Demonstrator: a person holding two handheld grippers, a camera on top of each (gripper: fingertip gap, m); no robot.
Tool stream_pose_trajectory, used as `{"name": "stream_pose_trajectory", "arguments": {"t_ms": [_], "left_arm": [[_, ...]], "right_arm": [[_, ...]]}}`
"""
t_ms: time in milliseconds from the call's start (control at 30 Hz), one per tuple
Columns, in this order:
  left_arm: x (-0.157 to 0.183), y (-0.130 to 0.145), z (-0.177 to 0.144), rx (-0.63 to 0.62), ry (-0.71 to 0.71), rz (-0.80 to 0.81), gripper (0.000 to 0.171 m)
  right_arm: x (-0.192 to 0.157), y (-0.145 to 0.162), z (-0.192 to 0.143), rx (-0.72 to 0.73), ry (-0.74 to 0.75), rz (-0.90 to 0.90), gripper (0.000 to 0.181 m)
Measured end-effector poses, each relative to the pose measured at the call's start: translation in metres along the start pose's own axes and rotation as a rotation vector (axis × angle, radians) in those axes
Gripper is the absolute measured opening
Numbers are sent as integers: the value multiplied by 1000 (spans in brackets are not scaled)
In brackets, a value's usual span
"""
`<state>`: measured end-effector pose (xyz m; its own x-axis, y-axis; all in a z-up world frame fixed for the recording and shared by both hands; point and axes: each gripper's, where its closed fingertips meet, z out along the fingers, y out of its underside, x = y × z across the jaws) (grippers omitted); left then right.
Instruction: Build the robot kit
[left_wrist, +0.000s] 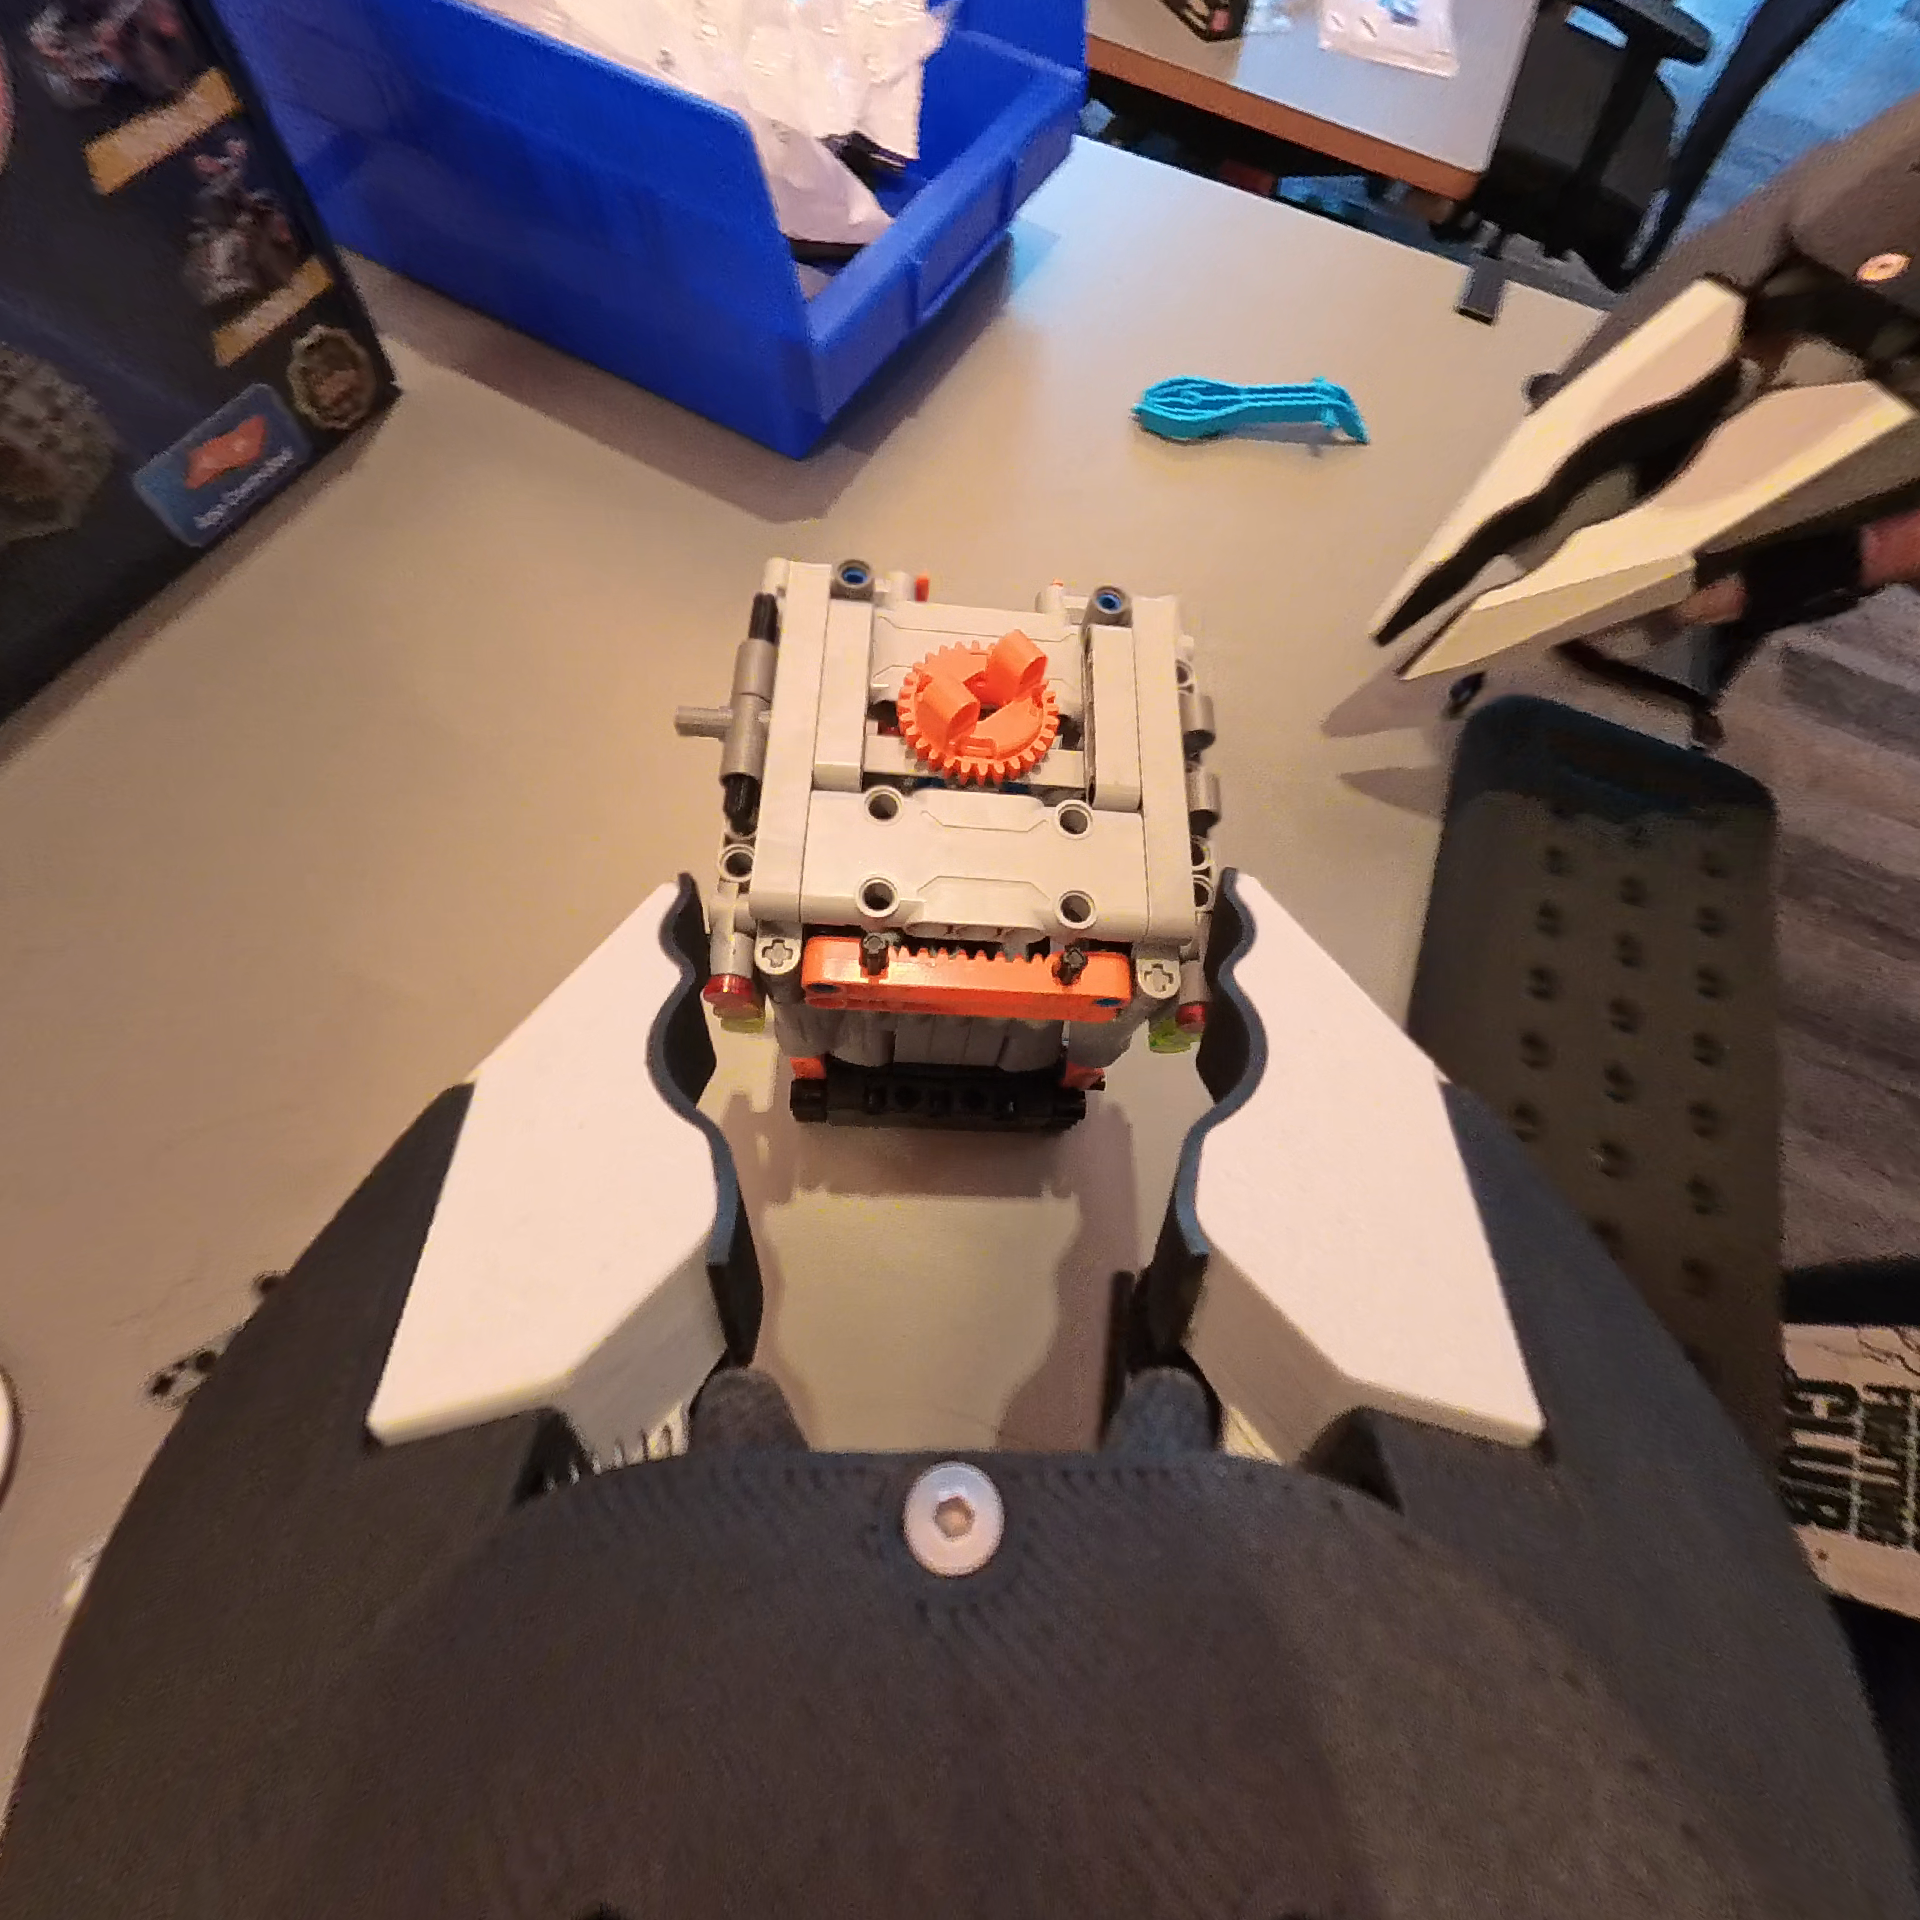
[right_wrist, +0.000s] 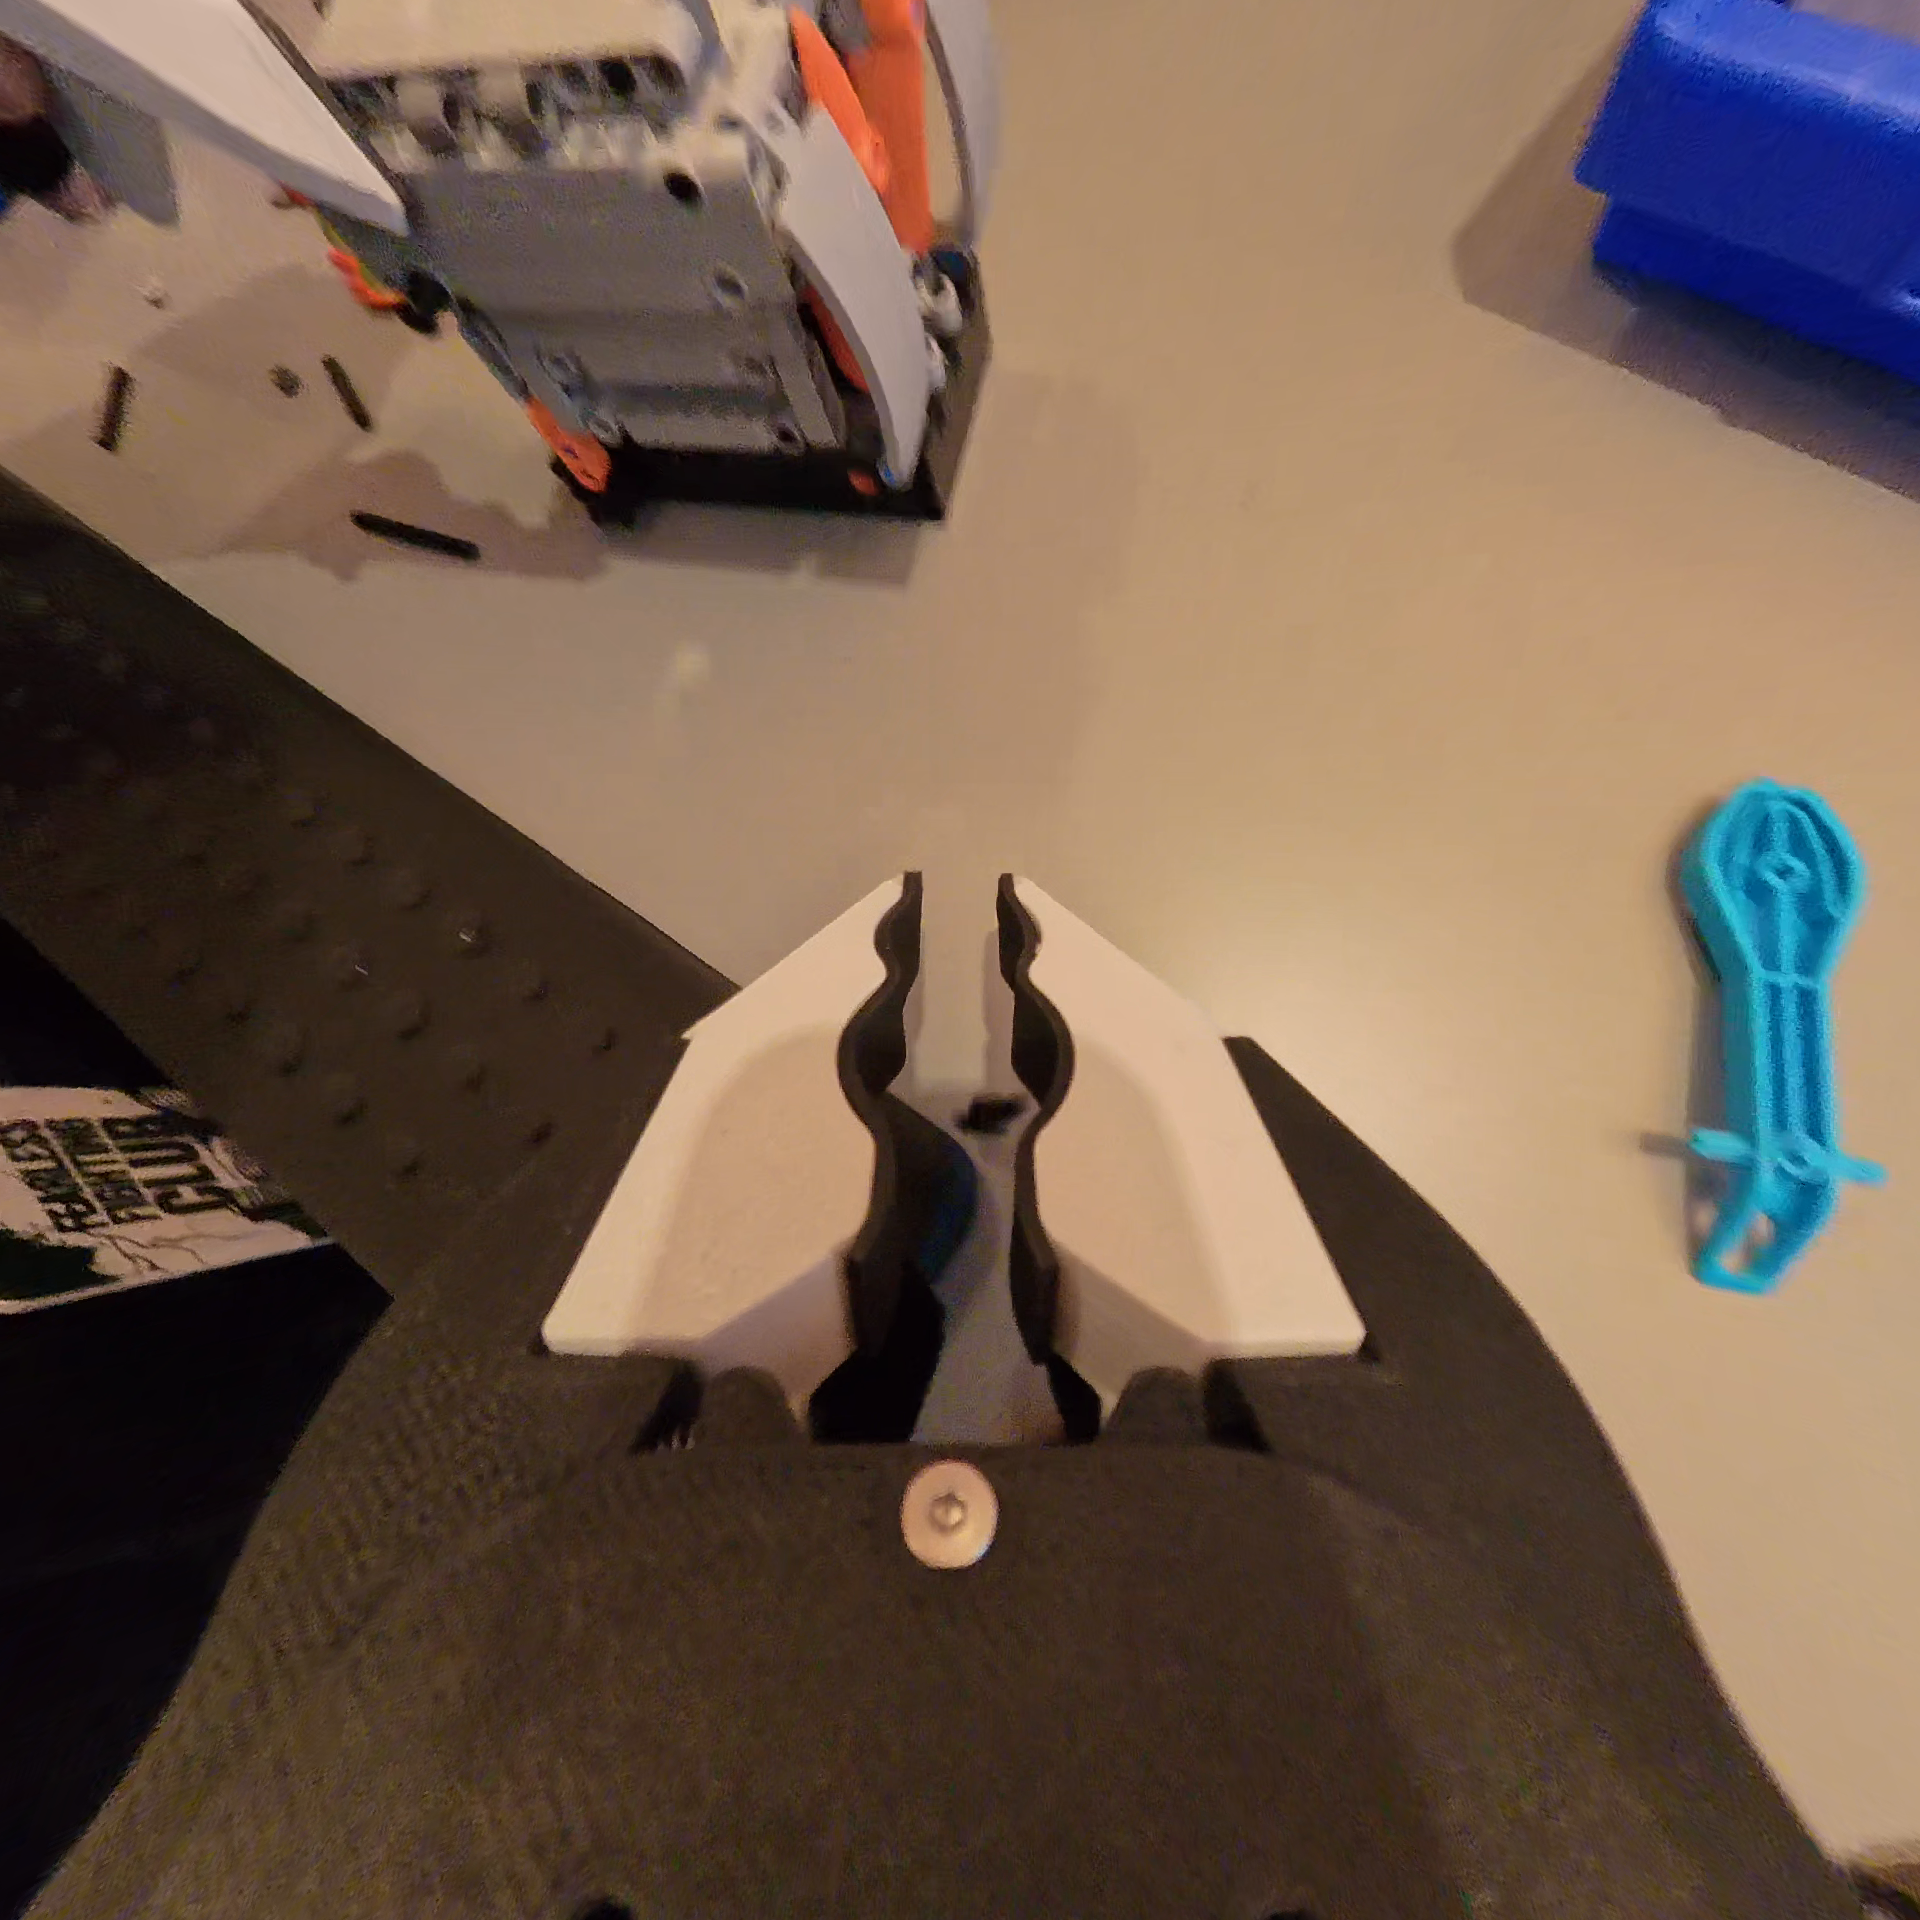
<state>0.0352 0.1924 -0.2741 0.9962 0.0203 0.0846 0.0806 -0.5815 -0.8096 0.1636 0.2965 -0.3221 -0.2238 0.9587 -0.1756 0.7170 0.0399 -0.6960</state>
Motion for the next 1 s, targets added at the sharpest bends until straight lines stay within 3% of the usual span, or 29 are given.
{"name": "stream_pose_trajectory", "arguments": {"t_ms": [300, 433, 633, 867, 1000], "left_arm": [[-11, -4, 4, 23, -47, -39, 94], [-12, -5, 5, 36, -61, -45, 94], [-15, -10, 10, 59, -92, -58, 94], [-16, -14, 14, 70, -115, -62, 94], [-16, -15, 16, 78, -110, -74, 94]], "right_arm": [[45, 16, -60, 78, 81, 133, 9], [49, 22, -38, 26, 119, 71, 15], [91, 20, -4, -17, 204, 12, 24], [99, 14, 10, -8, 196, 48, 21], [99, 10, 14, -17, 192, 10, 10]]}}
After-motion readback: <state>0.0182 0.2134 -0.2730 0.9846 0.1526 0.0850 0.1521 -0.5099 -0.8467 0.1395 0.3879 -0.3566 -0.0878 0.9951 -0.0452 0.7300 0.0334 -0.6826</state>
